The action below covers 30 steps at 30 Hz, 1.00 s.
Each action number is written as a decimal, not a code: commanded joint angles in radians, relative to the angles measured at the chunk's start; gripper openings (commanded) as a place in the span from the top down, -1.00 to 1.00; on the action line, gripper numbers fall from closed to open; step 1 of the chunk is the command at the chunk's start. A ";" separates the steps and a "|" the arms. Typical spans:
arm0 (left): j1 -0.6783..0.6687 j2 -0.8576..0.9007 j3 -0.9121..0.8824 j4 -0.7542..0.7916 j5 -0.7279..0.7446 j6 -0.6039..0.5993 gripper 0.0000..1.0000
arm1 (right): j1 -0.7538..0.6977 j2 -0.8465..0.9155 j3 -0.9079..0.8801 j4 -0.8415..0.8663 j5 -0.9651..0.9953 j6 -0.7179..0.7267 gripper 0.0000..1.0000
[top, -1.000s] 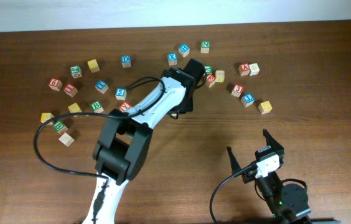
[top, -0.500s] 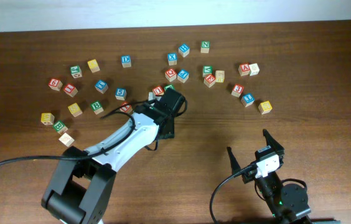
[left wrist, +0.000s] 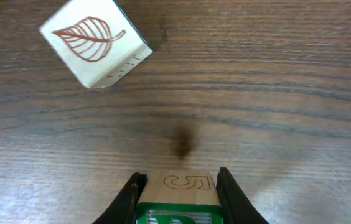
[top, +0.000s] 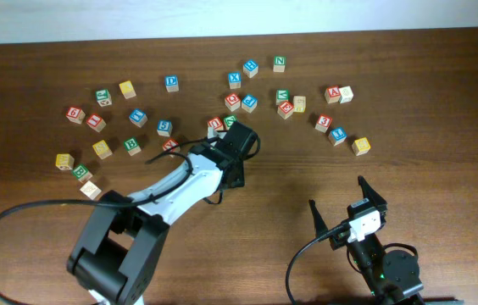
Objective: Spell out RSS
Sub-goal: 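Carry the R block toward the front and set it down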
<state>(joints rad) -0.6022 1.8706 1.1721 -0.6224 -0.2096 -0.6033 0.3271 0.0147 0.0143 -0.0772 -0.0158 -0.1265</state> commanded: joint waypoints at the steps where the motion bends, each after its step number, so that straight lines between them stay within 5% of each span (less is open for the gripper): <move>1: -0.005 0.037 -0.010 0.010 0.005 -0.009 0.88 | 0.001 -0.008 -0.009 -0.001 0.012 0.015 -0.96; 8: -0.005 0.042 -0.010 0.008 0.004 0.013 0.39 | 0.001 -0.008 -0.009 -0.001 0.012 0.015 -0.97; 14: -0.005 0.042 -0.010 0.008 0.004 0.013 0.20 | 0.001 -0.008 -0.009 -0.001 0.012 0.015 -0.96; 24: -0.005 0.041 -0.009 -0.010 0.008 0.013 0.49 | 0.001 -0.008 -0.009 -0.001 0.012 0.015 -0.96; 29: -0.005 0.041 -0.009 -0.011 0.007 0.013 0.45 | 0.001 -0.008 -0.009 -0.001 0.012 0.015 -0.96; 30: -0.005 0.041 -0.009 -0.011 0.008 0.013 0.21 | 0.001 -0.008 -0.009 -0.001 0.012 0.015 -0.96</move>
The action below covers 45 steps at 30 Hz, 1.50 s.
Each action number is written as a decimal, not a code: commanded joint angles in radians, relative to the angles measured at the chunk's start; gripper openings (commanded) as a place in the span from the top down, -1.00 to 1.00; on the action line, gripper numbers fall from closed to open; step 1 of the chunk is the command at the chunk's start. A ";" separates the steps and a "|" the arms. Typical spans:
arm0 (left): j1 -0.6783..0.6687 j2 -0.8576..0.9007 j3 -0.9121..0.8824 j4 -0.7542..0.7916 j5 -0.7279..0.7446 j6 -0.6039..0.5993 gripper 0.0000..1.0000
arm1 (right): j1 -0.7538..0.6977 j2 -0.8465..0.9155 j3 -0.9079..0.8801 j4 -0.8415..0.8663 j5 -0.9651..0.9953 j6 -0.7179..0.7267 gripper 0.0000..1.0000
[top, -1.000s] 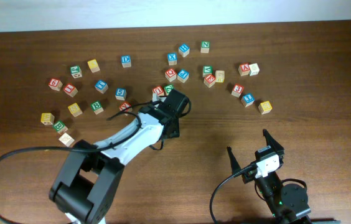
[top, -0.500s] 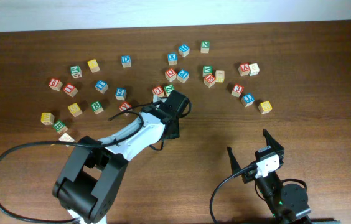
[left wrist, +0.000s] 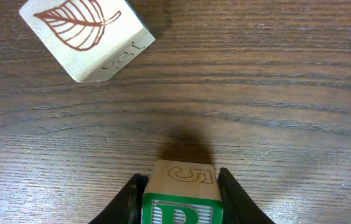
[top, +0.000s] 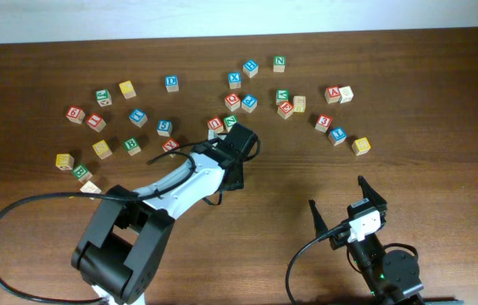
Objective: Spell out RSS
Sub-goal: 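Carry the R block toward the front and set it down, then move the left gripper left and grasp the yellow S block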
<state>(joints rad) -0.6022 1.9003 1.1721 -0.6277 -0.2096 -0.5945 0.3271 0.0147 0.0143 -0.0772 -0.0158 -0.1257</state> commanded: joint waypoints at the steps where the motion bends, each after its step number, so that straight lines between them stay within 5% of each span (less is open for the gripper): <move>1: -0.005 0.011 -0.009 -0.005 0.007 0.004 -0.20 | 0.001 -0.008 -0.009 -0.001 0.012 0.014 -0.96; 10: -0.003 -0.205 0.230 -0.216 -0.127 0.145 -1.00 | 0.001 -0.008 -0.009 -0.001 0.012 0.014 -0.96; 15: 0.136 -0.496 0.243 -0.301 -0.119 0.330 -0.99 | 0.001 -0.008 -0.009 -0.001 0.012 0.014 -0.96; 22: 0.457 -0.620 0.243 -0.515 -0.116 0.289 -0.99 | 0.001 -0.008 -0.009 -0.001 0.012 0.014 -0.96; 32: 0.680 -0.569 0.225 -0.435 -0.067 0.239 -0.96 | 0.001 -0.008 -0.009 -0.001 0.012 0.014 -0.96; 45: 0.741 -0.045 0.218 -0.183 -0.014 0.176 -0.99 | 0.001 -0.008 -0.009 -0.001 0.012 0.014 -0.96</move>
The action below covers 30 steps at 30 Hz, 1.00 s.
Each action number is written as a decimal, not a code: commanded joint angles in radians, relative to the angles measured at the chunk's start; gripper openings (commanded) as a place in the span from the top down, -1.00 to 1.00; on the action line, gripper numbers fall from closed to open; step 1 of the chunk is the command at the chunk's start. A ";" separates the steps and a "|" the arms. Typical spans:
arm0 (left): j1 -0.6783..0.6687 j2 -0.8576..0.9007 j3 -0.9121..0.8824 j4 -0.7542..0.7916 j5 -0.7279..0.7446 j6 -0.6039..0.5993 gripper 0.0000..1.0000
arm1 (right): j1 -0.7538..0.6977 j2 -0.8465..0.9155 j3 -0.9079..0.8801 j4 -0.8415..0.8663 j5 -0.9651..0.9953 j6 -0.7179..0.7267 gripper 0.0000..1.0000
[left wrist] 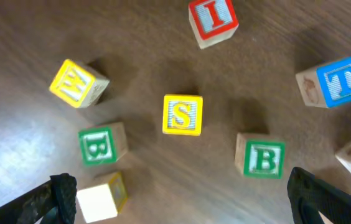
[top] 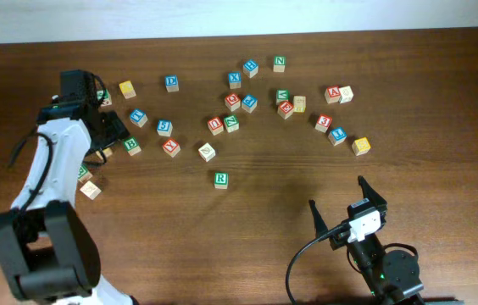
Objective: Spell out RSS
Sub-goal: 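Move the left gripper left and grasp the yellow S block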
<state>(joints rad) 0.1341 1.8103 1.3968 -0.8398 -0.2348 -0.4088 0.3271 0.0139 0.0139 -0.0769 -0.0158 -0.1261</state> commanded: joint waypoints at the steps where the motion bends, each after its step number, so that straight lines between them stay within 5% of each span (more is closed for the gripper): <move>1: 0.005 0.064 -0.007 0.056 0.012 -0.010 -0.99 | 0.001 -0.008 -0.008 -0.001 0.012 0.015 -0.97; 18: 0.005 0.246 -0.007 0.227 0.010 -0.039 -1.00 | 0.001 -0.008 -0.008 -0.001 0.012 0.015 -0.96; 30: 0.018 0.307 -0.007 0.248 0.011 -0.099 -0.54 | 0.001 -0.008 -0.008 -0.002 0.012 0.015 -0.96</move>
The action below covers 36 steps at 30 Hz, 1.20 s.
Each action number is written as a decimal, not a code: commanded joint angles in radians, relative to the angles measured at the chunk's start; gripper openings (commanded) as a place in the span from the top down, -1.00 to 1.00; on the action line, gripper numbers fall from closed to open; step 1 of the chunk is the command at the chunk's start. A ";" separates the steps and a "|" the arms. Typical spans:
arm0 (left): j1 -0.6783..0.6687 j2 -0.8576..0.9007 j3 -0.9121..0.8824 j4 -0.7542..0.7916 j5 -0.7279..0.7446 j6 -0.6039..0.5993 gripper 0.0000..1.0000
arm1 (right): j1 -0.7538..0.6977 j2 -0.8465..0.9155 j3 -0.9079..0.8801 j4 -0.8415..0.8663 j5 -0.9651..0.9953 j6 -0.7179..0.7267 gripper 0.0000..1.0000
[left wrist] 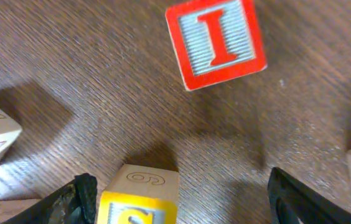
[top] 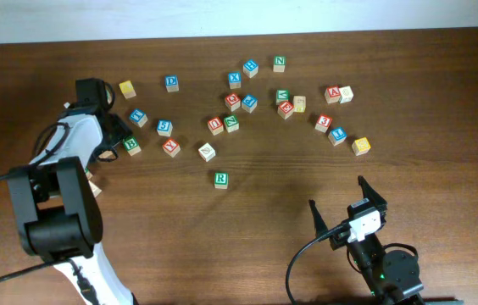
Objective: Spell out RSS
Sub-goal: 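Move the left gripper left and grasp the yellow S block, then carry the S block and lower it beside the R block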
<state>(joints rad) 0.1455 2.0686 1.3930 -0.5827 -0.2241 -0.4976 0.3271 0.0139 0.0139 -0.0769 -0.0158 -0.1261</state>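
The green R block (top: 220, 179) stands alone on the table in front of the scattered blocks. My left gripper (top: 108, 138) is at the left cluster, low over the table and open. In the left wrist view the left gripper (left wrist: 185, 200) has a yellow S block (left wrist: 139, 200) between its wide-apart fingers (left wrist: 81, 194), nearer the left one and not gripped. A red I block (left wrist: 216, 41) lies just beyond it. My right gripper (top: 336, 192) rests open near the front edge, holding nothing. The overhead view hides the S block under my arm.
Several lettered blocks lie scattered across the far half of the table, among them a green B block (top: 130, 146), a red block (top: 170, 146) and a leaf-face block (top: 207, 152). A pale block sits close to the left of my left gripper.
My left gripper was high over the yellow S block with several blocks in view. Now it is low, its open fingers on either side of the S block.
My left gripper was shut on the green R block at mid table, just above the wood, then lower on it. Later the R block stood alone there and the gripper was open over the left cluster. Now it brackets the yellow S block.
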 commanded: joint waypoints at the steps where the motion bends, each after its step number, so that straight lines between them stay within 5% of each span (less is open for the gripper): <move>1: 0.006 0.051 -0.003 -0.014 0.000 -0.010 -0.46 | 0.001 -0.008 -0.008 -0.001 0.012 0.015 -0.96; 5: 0.006 0.051 -0.003 -0.021 -0.001 -0.010 -0.16 | 0.001 -0.008 -0.008 -0.002 0.012 0.014 -0.96; 31: 0.006 0.045 -0.001 -0.103 0.000 -0.010 0.76 | 0.001 -0.008 -0.008 -0.001 0.012 0.015 -0.96; 36: 0.006 -0.136 0.002 -0.122 0.001 0.015 0.88 | 0.001 -0.008 -0.008 -0.001 0.012 0.015 -0.96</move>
<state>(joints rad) 0.1455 2.0624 1.4025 -0.7021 -0.2249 -0.5129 0.3271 0.0139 0.0139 -0.0769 -0.0158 -0.1261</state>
